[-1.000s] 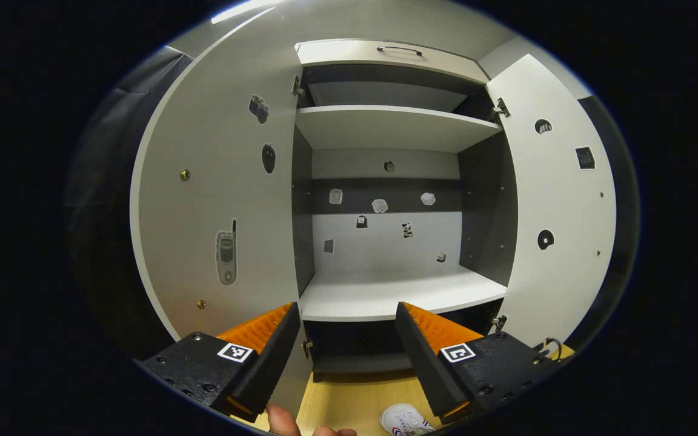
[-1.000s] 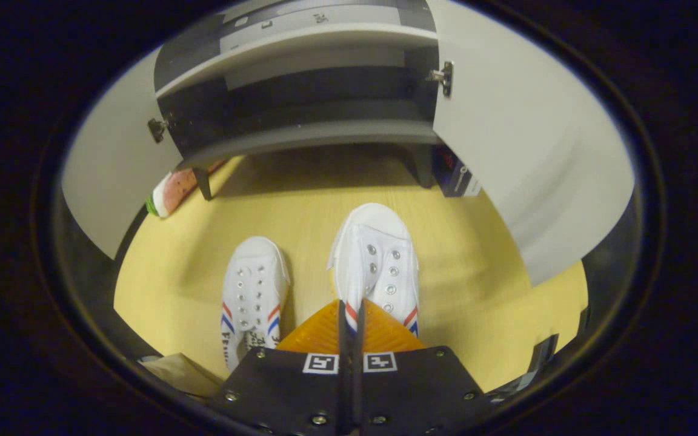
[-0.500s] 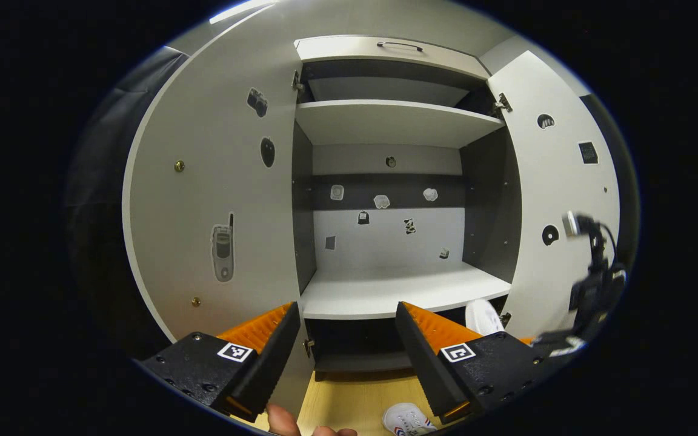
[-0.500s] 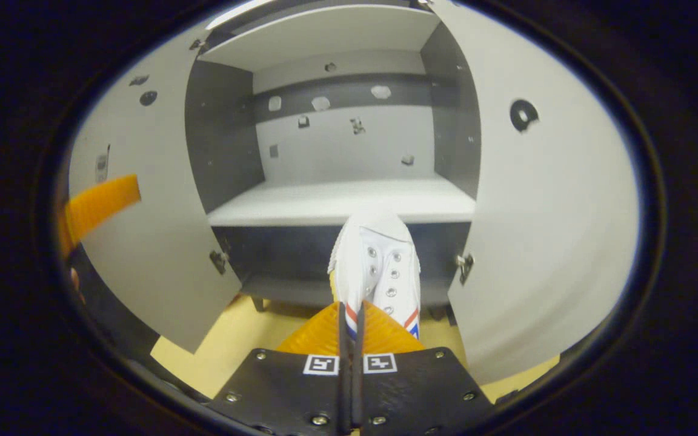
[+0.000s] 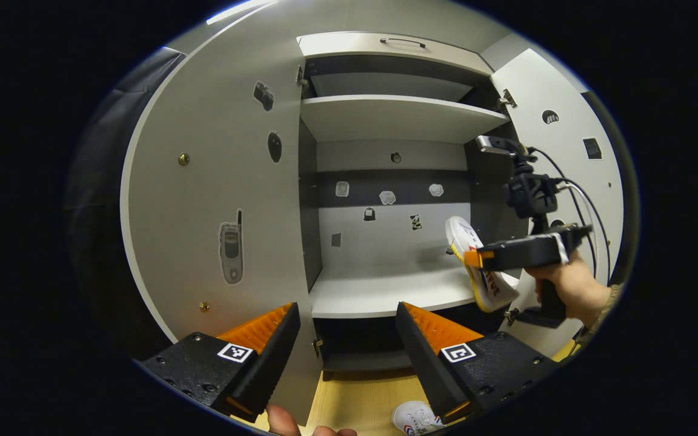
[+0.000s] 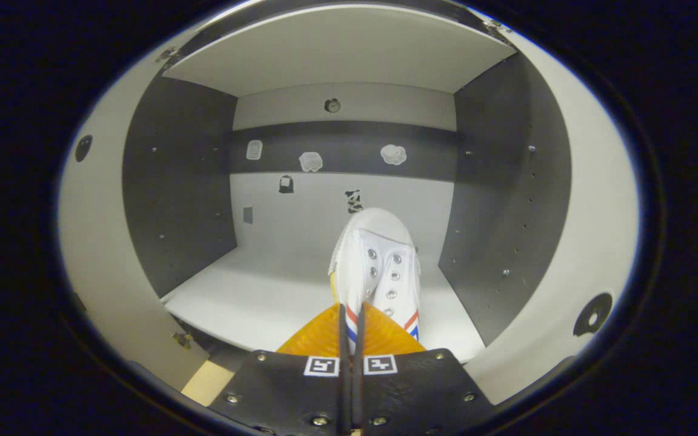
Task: Grab one shoe with the right hand and put it into the shoe cabinet, grab the other shoe with the left hand and put it into the shoe cabinet; then close the right door with the right hand and the left door with the left hand.
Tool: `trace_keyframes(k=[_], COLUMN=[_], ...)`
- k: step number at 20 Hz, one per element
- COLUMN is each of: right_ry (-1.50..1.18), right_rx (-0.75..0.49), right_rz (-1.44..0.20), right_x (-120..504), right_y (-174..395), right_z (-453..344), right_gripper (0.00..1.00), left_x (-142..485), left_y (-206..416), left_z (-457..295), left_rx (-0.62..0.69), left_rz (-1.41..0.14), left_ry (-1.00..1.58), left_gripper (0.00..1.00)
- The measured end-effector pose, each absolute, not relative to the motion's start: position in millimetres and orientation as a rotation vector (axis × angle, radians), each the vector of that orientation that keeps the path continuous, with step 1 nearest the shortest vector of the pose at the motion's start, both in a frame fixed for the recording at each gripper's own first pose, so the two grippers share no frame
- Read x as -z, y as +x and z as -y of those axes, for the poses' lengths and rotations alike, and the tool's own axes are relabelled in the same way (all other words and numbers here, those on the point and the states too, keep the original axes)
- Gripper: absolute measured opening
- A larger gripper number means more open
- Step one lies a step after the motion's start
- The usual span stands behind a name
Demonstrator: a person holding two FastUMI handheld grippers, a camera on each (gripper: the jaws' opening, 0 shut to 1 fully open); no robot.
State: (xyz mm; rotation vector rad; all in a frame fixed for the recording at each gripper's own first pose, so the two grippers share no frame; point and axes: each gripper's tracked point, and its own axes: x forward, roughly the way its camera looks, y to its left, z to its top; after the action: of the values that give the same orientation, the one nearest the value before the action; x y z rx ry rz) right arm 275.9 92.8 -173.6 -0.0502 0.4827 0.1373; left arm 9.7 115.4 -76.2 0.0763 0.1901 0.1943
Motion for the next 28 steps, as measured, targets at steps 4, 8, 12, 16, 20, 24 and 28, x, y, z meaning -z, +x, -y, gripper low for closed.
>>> trace_keyframes(k=[4, 8, 12, 16, 20, 24, 28], right_ry=[-0.078, -0.028, -0.038, -0.087, -0.079, -0.027, -0.007], right_rx=[-0.107, -0.103, -0.114, -0.129, -0.140, -0.144, -0.119], right_rz=[-0.559, -0.651, -0.682, -0.606, -0.450, -0.296, -0.182], right_x=[207, 242, 253, 226, 153, 70, 6], right_y=[320, 335, 332, 324, 299, 258, 214], right_z=[-86, -87, -93, -96, -99, -94, -69], right_gripper=[0.00, 0.01, 0.02, 0.18, 0.19, 0.18, 0.18], left_x=[80, 84, 85, 90, 115, 167, 235], left_y=[12, 12, 13, 14, 17, 17, 2], left_z=[-122, -122, -122, -121, -115, -101, -82], left_rx=[-0.210, -0.211, -0.211, -0.205, -0.177, -0.128, -0.084], left_rz=[-0.204, -0.218, -0.223, -0.234, -0.286, -0.404, -0.553], left_ry=[0.063, 0.057, 0.059, 0.048, 0.055, 0.034, -0.001], left_gripper=[0.96, 0.96, 0.96, 0.96, 0.96, 0.96, 0.98])
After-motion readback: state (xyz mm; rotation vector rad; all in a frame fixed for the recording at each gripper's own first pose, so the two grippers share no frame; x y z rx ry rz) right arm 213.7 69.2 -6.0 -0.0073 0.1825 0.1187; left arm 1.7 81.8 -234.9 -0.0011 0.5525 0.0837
